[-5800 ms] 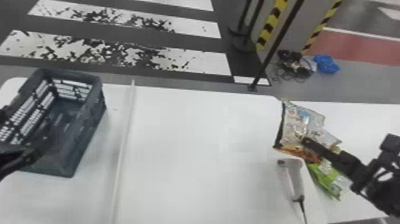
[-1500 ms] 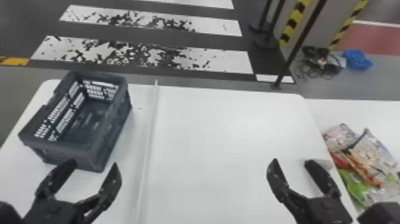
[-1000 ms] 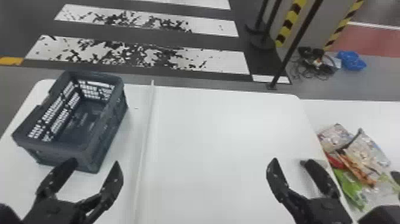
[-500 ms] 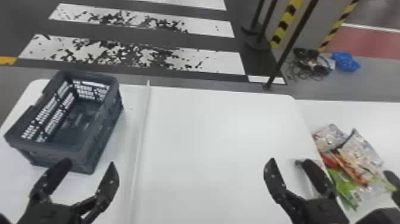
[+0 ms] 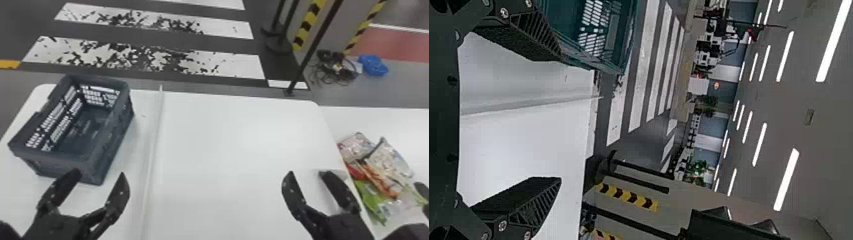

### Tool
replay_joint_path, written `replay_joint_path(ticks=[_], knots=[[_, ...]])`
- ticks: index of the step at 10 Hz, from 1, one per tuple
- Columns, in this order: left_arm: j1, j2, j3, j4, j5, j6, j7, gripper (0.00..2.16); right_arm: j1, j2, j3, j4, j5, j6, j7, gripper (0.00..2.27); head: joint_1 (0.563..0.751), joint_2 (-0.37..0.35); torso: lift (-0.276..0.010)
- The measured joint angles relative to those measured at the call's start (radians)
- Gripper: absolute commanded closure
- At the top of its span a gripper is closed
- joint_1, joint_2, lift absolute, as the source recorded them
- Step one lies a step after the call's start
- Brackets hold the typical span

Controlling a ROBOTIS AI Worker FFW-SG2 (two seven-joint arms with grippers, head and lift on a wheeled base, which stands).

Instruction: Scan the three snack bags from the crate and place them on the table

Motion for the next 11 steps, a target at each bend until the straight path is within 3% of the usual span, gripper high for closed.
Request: replay_joint_path(ticks=[11], knots=[[-0.01, 0.006, -0.007, -0.007, -0.002, 0.015, -0.004, 0.15, 0.003, 0.011, -0.009, 0.015, -0.007, -0.056, 0.032, 0.12, 0.695, -0.165, -0.036]])
